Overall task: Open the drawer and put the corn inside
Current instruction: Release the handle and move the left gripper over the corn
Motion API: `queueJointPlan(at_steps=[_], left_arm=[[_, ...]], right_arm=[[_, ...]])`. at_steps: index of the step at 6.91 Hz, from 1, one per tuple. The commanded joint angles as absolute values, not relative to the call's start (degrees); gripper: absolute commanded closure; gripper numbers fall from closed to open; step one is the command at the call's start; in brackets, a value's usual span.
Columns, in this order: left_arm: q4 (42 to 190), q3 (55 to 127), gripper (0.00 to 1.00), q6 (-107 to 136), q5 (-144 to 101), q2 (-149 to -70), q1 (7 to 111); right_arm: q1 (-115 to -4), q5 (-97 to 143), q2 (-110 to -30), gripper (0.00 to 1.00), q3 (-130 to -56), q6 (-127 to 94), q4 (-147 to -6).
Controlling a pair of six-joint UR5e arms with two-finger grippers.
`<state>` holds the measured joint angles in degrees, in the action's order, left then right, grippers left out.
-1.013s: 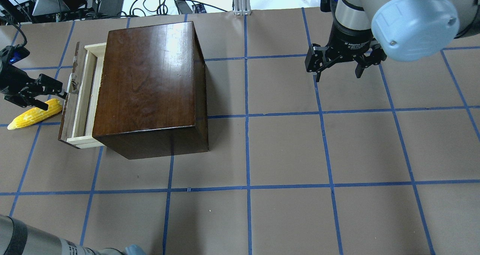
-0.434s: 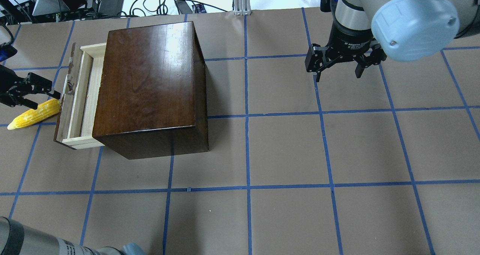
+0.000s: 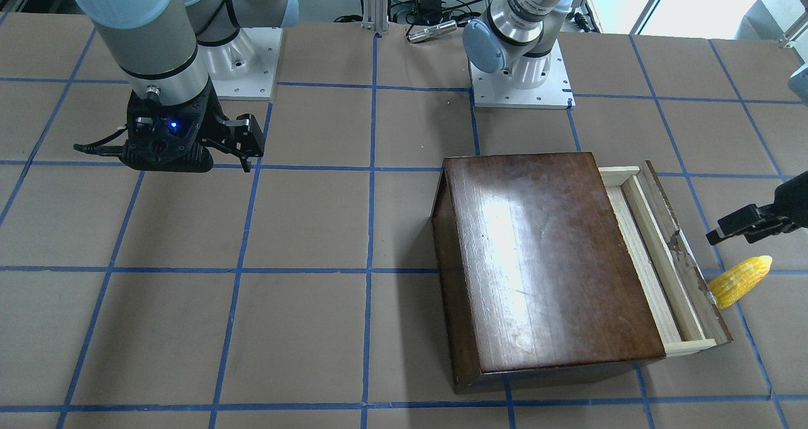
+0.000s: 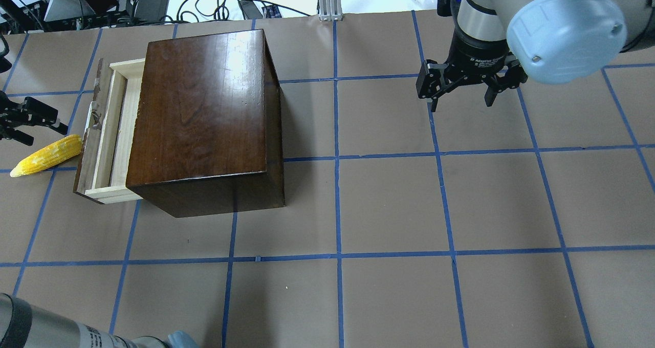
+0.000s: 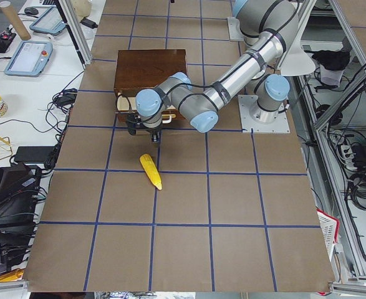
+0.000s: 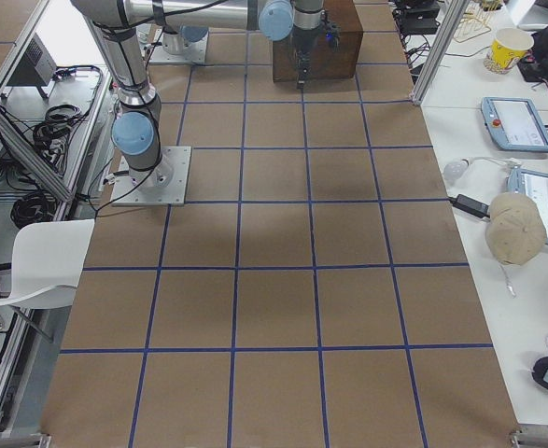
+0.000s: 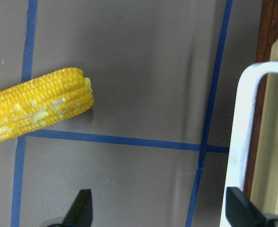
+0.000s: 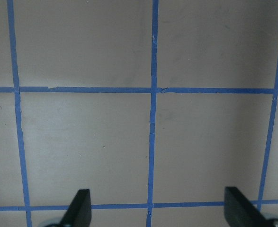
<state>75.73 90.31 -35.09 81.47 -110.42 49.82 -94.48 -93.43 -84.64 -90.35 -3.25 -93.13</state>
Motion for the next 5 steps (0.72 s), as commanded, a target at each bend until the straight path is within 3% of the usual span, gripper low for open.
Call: queueJointPlan(at_steps=[1, 5], left_arm=[[67.5, 90.2, 0.0, -43.7, 88.5, -113.3, 49.7], [58.8, 90.3, 0.0, -67.7, 90.4, -118.7, 49.7]], right_arm=[[-94.5, -93.4, -84.6, 0.0, -90.4, -3.3, -93.2], [-94.5, -93.4, -84.6, 0.0, -90.4, -3.3, -93.1]])
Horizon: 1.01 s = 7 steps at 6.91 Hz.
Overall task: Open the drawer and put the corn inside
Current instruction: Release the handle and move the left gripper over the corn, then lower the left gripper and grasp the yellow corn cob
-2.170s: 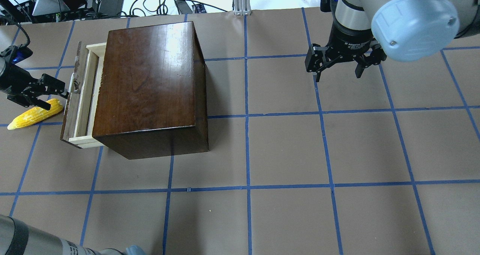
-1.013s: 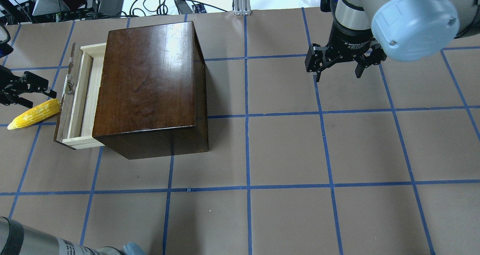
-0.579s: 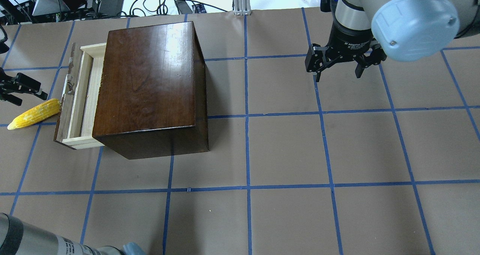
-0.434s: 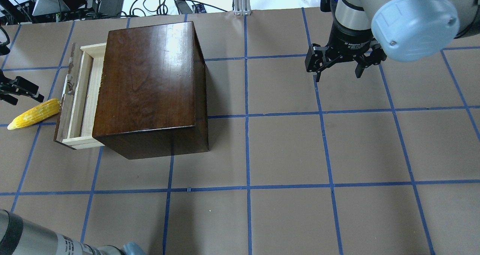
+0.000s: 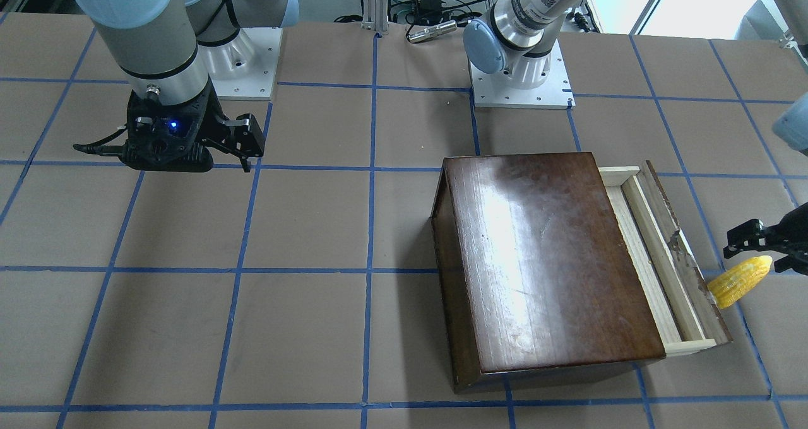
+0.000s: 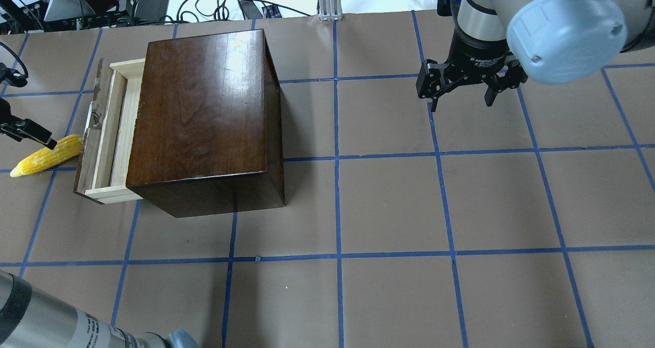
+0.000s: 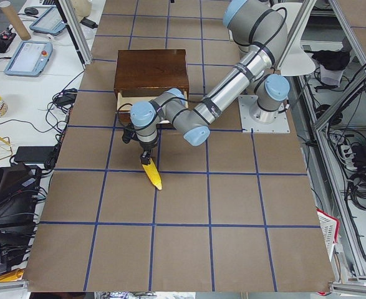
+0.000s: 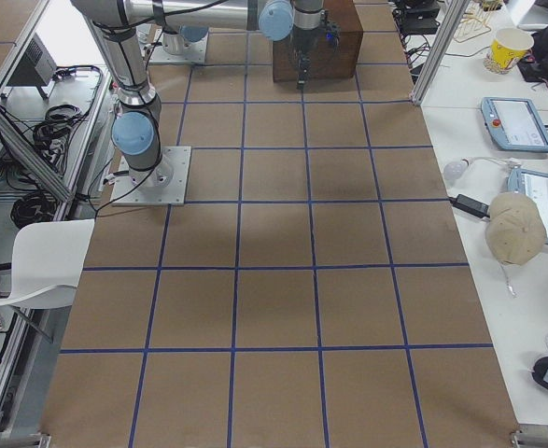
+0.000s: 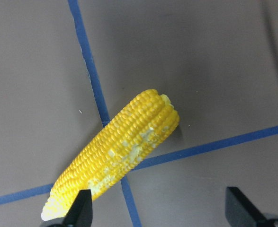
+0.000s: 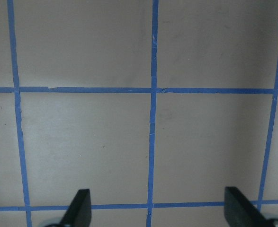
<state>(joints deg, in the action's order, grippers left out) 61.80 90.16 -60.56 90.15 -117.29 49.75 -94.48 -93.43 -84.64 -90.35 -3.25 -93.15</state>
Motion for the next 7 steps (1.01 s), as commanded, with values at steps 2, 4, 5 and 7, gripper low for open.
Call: queueJointPlan(at_steps=[2, 4, 5, 7], left_arm=[[58.7, 90.4, 0.0, -72.1, 90.3, -119.9, 49.7], [58.7, 90.8, 0.0, -79.4, 90.6, -120.7, 48.2], [58.6, 91.1, 0.0, -80.5, 90.0, -121.8, 46.1], [55.7, 91.1, 0.0, -83.6, 90.4, -123.3, 45.9]], right_arm=[[-94.5, -93.4, -84.6, 0.0, -90.4, -3.3, -93.2], [-94.5, -93.4, -84.6, 0.0, -90.4, -3.3, -93.2], [-94.5, -93.4, -84.6, 0.0, -90.4, -3.3, -93.1], [-94.5, -93.4, -84.7, 0.0, -90.4, -3.3, -93.2]])
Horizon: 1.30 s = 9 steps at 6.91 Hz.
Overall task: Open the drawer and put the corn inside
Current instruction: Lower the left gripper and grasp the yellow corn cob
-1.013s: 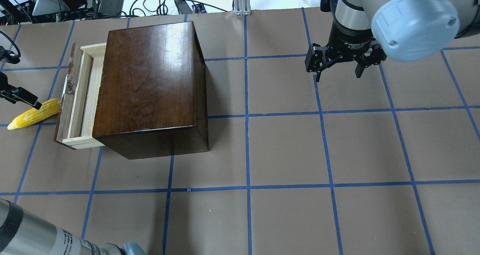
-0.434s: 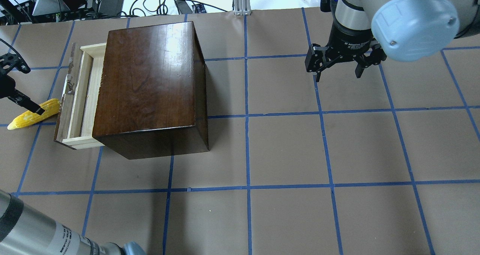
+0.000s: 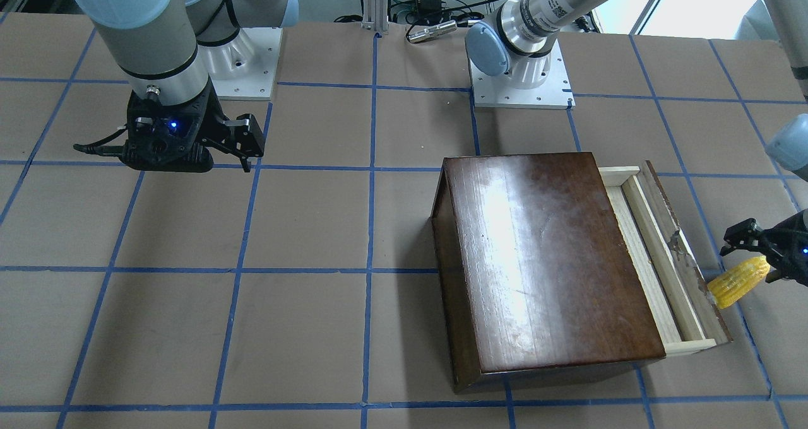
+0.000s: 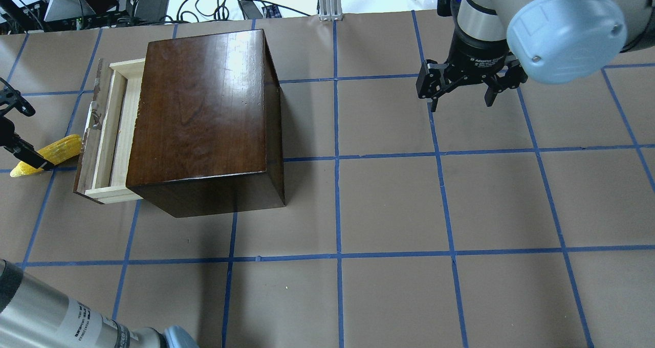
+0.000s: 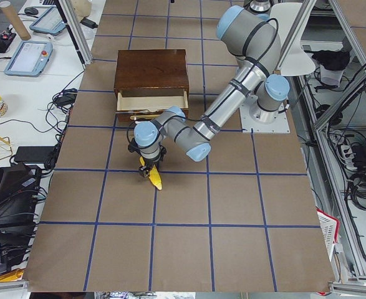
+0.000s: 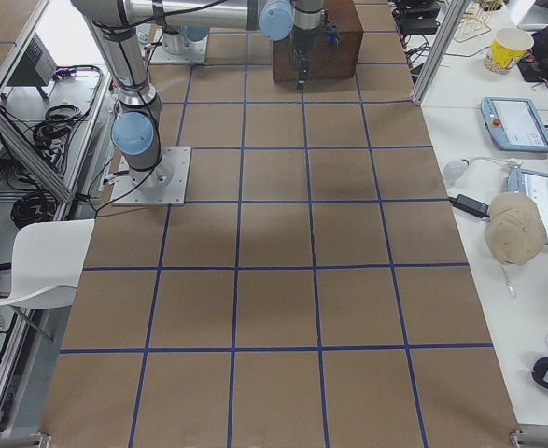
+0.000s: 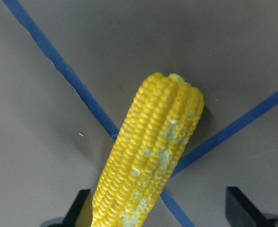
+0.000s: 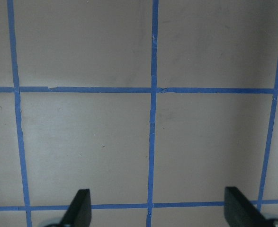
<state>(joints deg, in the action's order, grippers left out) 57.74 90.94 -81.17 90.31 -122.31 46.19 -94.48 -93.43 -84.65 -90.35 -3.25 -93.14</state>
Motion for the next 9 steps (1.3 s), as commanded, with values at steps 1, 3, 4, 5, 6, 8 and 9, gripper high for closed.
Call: queueJointPlan(at_steps=[1, 3, 4, 5, 6, 8, 9], left_arm=[[55.5, 91.0, 0.0, -85.0, 90.4, -124.0, 45.9], [55.4, 90.8, 0.0, -87.8, 90.3, -124.5, 46.0], [55.4, 90.9, 0.0, -87.3, 89.9, -124.5, 46.0], [55.2, 90.9, 0.03, -86.9, 89.7, -124.9, 46.0], [55.2, 90.9, 0.33, -86.7, 89.8, -125.0, 46.0], [55.2, 90.9, 0.79, -86.7, 89.9, -125.2, 46.0], [55.2, 90.8, 0.96, -86.7, 89.8, -125.2, 46.0]], right_arm=[[-94.5, -93.4, -84.6, 0.0, -90.4, -3.3, -93.1], [-94.5, -93.4, -84.6, 0.0, -90.4, -3.3, -93.2], [-94.5, -93.4, -84.6, 0.0, -90.4, -3.3, -93.1], [-94.5, -93.4, -84.6, 0.0, -90.4, -3.3, -93.2], [-94.5, -93.4, -84.6, 0.0, -90.4, -3.3, -93.1], [-94.5, -93.4, -84.6, 0.0, -90.4, -3.3, -93.1], [-94.5, -93.4, -84.6, 0.0, -90.4, -3.3, -93.2]])
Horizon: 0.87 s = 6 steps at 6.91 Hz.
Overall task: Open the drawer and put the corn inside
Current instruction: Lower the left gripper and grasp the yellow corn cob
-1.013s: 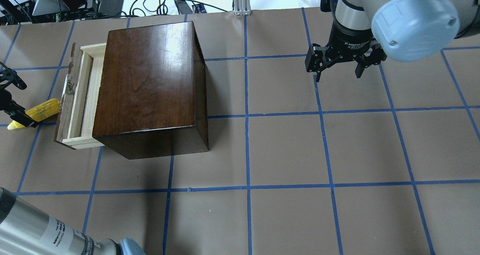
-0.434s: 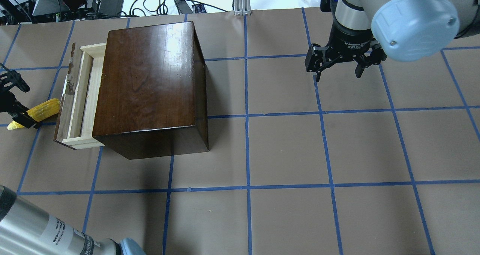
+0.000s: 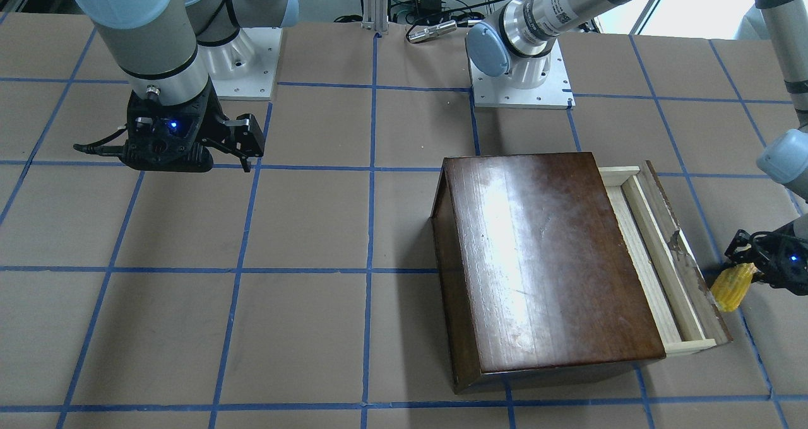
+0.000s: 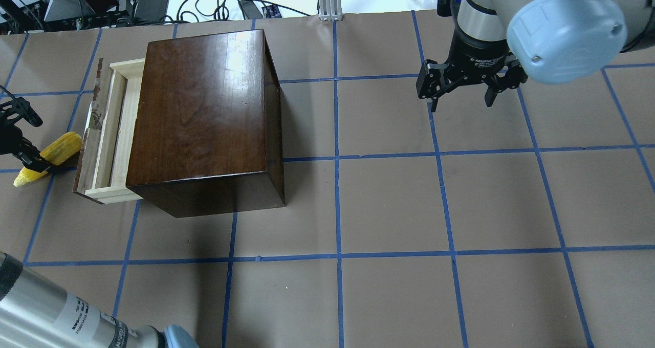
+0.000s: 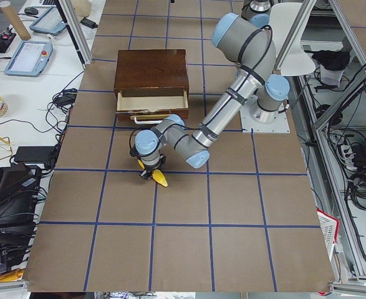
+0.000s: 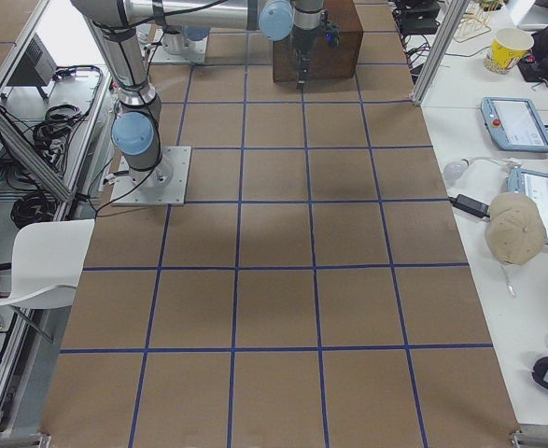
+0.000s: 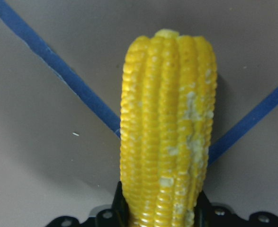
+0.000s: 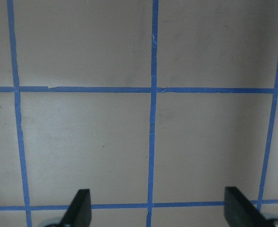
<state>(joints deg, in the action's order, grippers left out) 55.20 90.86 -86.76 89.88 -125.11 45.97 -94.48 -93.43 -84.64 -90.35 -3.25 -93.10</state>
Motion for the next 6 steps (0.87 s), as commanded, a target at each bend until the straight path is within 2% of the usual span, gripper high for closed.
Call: queueJointPlan(at_steps=[1, 6], left_arm=[[55.1, 90.8, 0.99, -86.7, 89.8, -125.2, 46.1], [56.4, 90.0, 1.0, -86.7, 90.0, -120.3, 47.5]], right_arm=[[-94.5, -93.4, -84.6, 0.0, -90.4, -3.3, -93.1], [-94.5, -93.3, -84.6, 0.0, -90.4, -3.3, -93.2]])
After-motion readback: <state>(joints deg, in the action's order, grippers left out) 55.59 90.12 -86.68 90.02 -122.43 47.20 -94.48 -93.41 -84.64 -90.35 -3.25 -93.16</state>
